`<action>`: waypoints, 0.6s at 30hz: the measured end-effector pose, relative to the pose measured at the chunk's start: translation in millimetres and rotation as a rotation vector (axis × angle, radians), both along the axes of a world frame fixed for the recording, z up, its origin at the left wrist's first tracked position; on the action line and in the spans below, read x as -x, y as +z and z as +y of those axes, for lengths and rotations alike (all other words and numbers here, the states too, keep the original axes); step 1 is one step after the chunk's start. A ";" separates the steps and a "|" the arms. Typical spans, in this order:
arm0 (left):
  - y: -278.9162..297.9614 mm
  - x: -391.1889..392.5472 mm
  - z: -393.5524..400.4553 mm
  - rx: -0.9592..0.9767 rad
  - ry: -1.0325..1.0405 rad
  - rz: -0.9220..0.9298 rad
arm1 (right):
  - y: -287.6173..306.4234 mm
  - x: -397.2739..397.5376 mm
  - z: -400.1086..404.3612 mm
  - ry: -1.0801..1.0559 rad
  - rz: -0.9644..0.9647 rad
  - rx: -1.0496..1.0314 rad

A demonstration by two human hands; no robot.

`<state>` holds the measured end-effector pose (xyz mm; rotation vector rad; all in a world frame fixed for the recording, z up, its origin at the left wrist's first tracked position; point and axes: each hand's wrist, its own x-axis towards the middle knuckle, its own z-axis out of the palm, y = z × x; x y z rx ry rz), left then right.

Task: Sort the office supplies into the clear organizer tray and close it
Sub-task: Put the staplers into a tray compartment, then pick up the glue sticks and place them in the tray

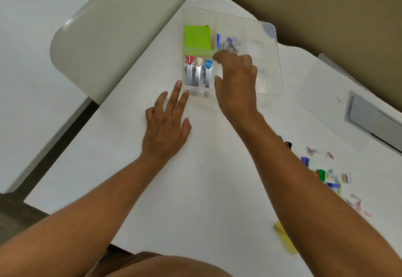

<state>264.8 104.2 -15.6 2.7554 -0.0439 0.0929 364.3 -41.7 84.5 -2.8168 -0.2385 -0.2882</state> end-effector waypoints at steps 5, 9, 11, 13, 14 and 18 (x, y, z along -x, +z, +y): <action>3.0 8.0 3.1 0.063 -0.084 -0.172 | -13.3 159.9 -54.4 -0.143 0.066 -0.379; 5.0 38.4 -21.5 0.093 -0.273 -0.274 | -34.9 273.2 -110.6 -0.294 0.230 -0.445; 10.6 68.5 -56.9 0.148 -0.388 -0.219 | -36.8 313.0 -141.4 -0.356 0.276 -0.462; 15.6 103.3 -98.5 0.211 -0.566 -0.126 | -35.0 340.9 -173.2 -0.431 0.296 -0.464; 17.8 120.2 -118.6 0.227 -0.652 -0.075 | -33.9 351.1 -188.7 -0.472 0.299 -0.463; 19.8 170.1 -187.4 0.183 -0.879 0.062 | -31.5 376.2 -238.6 -0.578 0.337 -0.494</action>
